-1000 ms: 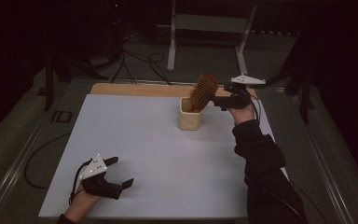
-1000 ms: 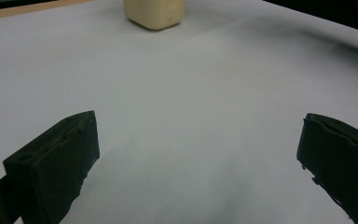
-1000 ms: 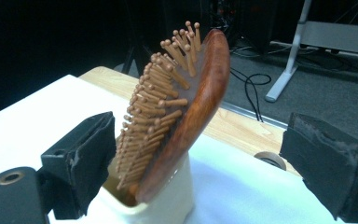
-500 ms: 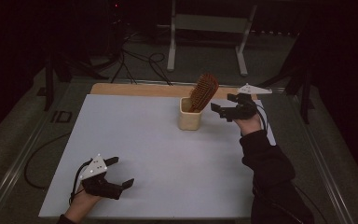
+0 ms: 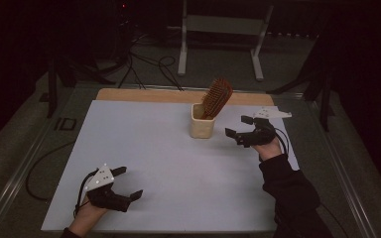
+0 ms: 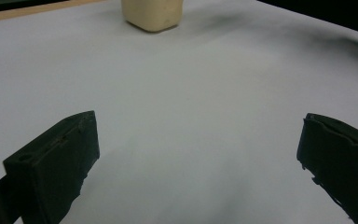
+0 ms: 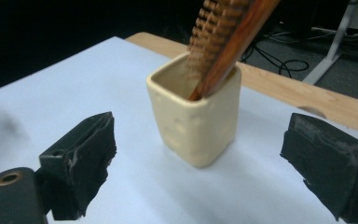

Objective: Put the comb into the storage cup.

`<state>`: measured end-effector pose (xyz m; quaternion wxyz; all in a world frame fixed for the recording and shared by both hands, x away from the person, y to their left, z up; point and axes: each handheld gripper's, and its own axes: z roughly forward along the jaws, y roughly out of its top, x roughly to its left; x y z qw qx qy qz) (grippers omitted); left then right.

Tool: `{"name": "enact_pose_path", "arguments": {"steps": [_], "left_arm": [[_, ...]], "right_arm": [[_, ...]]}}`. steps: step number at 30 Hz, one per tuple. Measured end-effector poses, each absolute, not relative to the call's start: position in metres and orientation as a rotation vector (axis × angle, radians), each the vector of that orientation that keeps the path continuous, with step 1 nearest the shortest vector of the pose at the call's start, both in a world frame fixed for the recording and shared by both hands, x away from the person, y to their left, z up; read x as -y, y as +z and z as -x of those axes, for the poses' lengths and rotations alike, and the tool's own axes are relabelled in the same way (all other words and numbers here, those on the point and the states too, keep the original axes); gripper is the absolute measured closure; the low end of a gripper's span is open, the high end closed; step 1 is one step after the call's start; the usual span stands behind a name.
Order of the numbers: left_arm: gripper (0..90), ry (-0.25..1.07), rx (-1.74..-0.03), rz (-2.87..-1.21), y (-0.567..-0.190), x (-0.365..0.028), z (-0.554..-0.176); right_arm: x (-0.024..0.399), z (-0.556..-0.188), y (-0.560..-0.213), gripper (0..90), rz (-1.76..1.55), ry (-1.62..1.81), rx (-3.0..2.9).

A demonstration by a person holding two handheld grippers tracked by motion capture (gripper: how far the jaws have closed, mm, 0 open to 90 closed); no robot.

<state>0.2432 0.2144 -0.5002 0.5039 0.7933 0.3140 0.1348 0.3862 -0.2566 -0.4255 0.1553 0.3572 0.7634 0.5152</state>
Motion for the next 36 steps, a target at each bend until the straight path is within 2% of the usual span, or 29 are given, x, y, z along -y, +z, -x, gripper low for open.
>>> {"name": "enact_pose_path", "arguments": {"steps": [17, 28, 36], "left_arm": [[0.0, 0.326, -0.754, -1.916, -0.500, -0.214, -0.243], [0.0, 0.322, -0.749, -1.920, -0.500, -0.214, -0.243], [0.0, 0.321, -0.752, -1.919, -0.501, -0.215, -0.243]], "right_arm": [[0.264, -0.340, -0.478, 9.0, -0.989, 1.413, -2.283], [0.268, -0.307, -0.492, 8.9, -0.881, 1.393, -2.325], [0.273, -0.295, -0.499, 9.0, -0.845, 1.373, -2.330]]}}
